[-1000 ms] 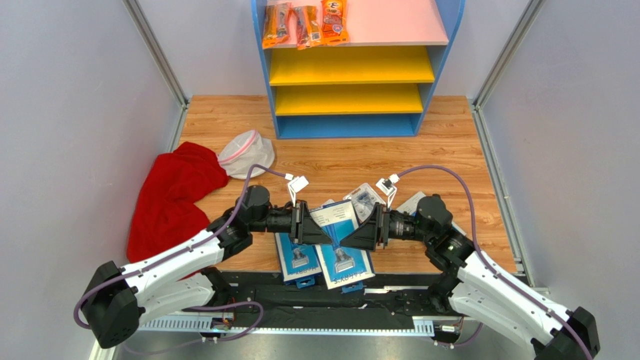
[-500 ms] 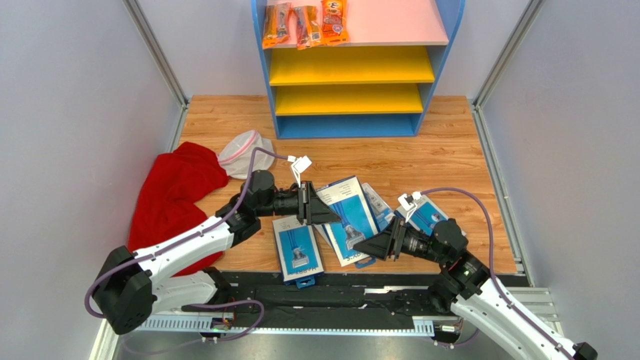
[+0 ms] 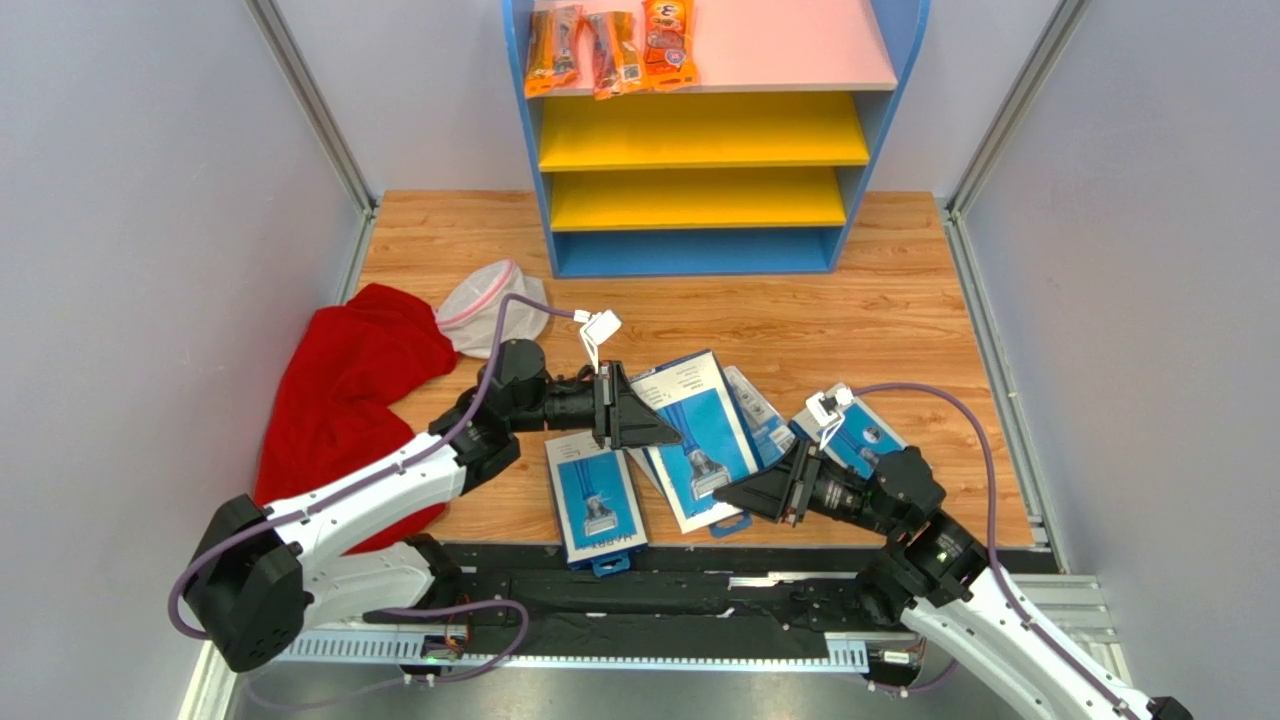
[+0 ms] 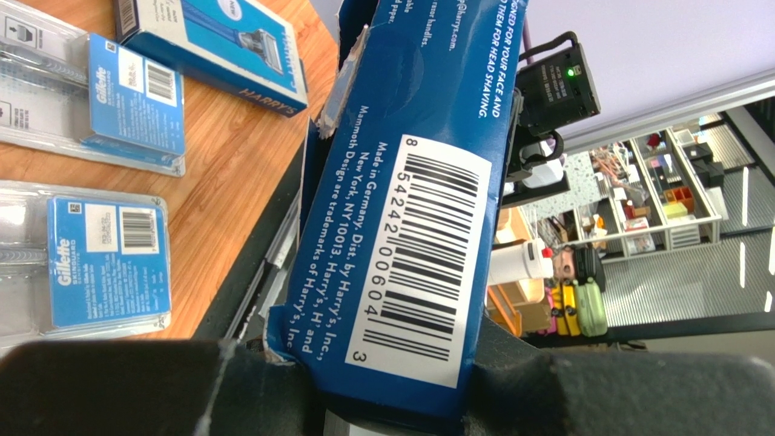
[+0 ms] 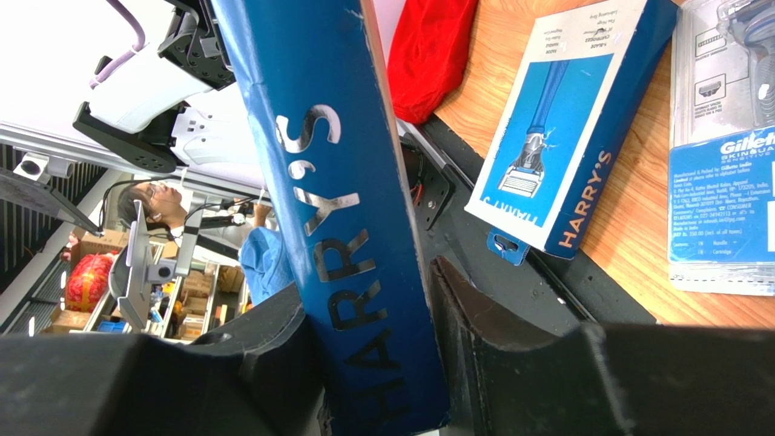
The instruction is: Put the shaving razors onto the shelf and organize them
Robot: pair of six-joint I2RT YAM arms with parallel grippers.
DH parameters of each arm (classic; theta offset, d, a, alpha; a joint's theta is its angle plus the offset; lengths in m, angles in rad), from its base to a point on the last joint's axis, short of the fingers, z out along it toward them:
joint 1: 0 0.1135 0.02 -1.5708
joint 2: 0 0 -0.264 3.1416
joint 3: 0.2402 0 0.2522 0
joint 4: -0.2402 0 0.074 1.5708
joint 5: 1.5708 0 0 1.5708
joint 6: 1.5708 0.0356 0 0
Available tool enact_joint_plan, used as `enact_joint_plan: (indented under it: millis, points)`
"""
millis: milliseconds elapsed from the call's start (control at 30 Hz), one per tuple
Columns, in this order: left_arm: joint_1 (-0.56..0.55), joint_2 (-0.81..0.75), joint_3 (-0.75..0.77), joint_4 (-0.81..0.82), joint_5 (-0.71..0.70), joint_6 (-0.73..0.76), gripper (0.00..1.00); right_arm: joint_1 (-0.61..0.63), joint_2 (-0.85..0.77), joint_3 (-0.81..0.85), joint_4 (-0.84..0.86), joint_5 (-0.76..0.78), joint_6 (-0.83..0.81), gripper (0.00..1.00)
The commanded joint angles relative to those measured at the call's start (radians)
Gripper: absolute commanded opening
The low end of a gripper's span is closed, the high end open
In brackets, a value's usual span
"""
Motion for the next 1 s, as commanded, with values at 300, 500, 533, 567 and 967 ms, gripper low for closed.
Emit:
enact_joint_plan:
  millis: [300,500,533,567,967]
  points:
    - [0.067,-0.084,0.023,-0.031,0.029,0.054,0.0,0.001,-0.075,0.013,-0.151,0.066,-0.022,0.72]
    - [0.073,-0.083,0.023,-0.025,0.051,0.051,0.0,0.001,-0.103,0.008,-0.157,0.086,-0.015,0.71]
    - [0.073,-0.077,0.023,-0.024,0.055,0.051,0.0,-0.001,-0.107,0.008,-0.157,0.092,-0.015,0.71]
    - [0.073,-0.073,0.021,-0.024,0.057,0.05,0.0,-0.001,-0.11,0.008,-0.15,0.092,-0.014,0.71]
    - [0.073,-0.037,-0.014,0.064,0.118,0.002,0.0,-0.001,-0.137,0.006,-0.11,0.106,-0.012,0.7]
